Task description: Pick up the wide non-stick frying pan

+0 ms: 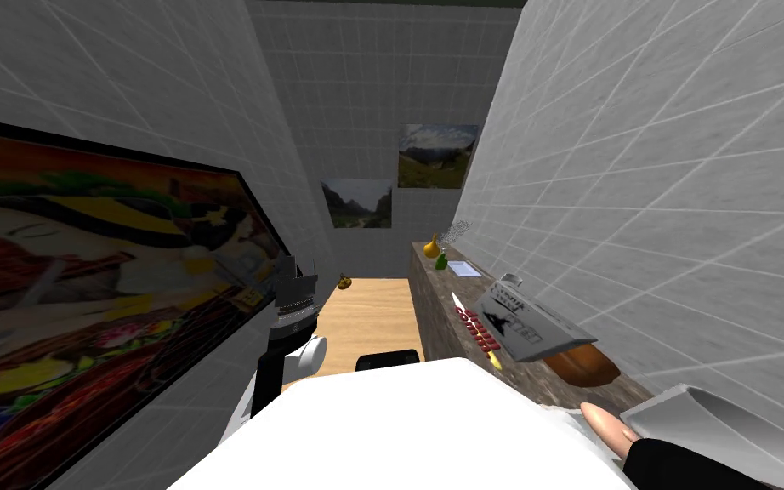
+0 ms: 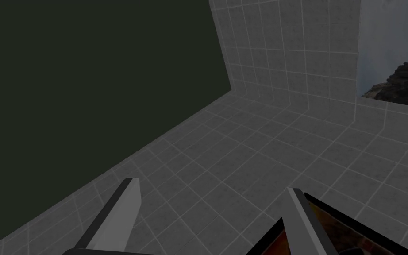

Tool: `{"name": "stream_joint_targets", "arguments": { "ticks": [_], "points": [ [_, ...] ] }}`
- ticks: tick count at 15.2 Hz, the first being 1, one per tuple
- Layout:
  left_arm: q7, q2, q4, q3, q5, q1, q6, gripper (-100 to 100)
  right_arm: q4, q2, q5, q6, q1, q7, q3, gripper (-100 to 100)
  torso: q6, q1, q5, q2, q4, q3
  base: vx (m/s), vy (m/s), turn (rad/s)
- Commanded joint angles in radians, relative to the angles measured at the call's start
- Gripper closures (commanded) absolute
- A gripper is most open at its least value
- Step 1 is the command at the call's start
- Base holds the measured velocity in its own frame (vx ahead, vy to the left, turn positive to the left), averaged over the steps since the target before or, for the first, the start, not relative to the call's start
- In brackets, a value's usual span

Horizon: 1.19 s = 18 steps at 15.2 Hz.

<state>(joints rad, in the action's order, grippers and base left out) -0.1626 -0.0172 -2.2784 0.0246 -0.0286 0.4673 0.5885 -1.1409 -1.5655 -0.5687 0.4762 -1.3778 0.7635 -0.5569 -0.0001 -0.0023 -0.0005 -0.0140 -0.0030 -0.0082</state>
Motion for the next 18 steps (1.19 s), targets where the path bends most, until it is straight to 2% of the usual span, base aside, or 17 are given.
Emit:
{"name": "stream_joint_targets", "arguments": {
  "ticks": [1,6,7,8,12,13,16,17,18],
  "points": [
    [0.0,0.0,0.0,0.0,0.0,0.0,0.0,0,0.01,0.033,0.015,-0.011,0.022,-0.013,0.0,-100,0.0,0.0,0.0,0.0,0.0,0.0,0.027,-0.033,0.002],
    [0.0,0.0,0.0,0.0,0.0,0.0,0.0,0,0.033,0.109,0.049,-0.037,0.073,-0.043,-0.002,-100,0.001,0.001,0.0,0.01,0.003,0.006,-0.006,-0.048,-0.014],
    [0.0,0.0,0.0,0.0,0.0,0.0,0.0,0,0.022,0.086,0.037,-0.031,0.054,-0.036,0.003,-100,0.001,0.001,0.0,0.011,0.003,0.007,-0.006,-0.026,-0.005],
    [0.0,0.0,0.0,0.0,0.0,0.0,0.0,0,0.021,0.09,0.037,-0.034,0.055,-0.04,0.005,100,0.001,0.002,0.0,0.011,0.003,0.006,-0.002,-0.01,0.001],
    [0.0,0.0,0.0,0.0,0.0,0.0,0.0,0,0.02,0.09,0.037,-0.034,0.055,-0.04,0.005,100,0.002,0.004,0.001,0.011,0.002,0.006,0.0,-0.002,0.002],
    [0.0,0.0,0.0,0.0,0.0,0.0,0.0,0,0.017,0.054,0.025,-0.018,0.036,-0.022,-0.001,100,0.002,0.004,0.001,0.011,0.002,0.006,-0.004,0.032,0.006],
    [0.0,0.0,0.0,0.0,0.0,0.0,0.0,0,0.003,0.011,0.005,-0.004,0.007,-0.004,0.0,100,0.001,0.009,0.003,0.01,0.002,0.006,-0.006,0.061,0.013],
    [0.0,0.0,0.0,0.0,0.0,0.0,0.0,0,0.0,0.0,0.0,0.0,0.0,0.0,0.0,100,0.001,0.01,0.004,0.01,0.002,0.006,0.003,0.057,0.007],
    [0.0,0.0,0.0,0.0,0.0,0.0,0.0,0,-0.006,0.016,0.0,-0.013,0.001,-0.017,0.009,100,0.001,0.01,0.004,0.009,0.001,0.005,0.003,0.033,0.003]
  ]
}}
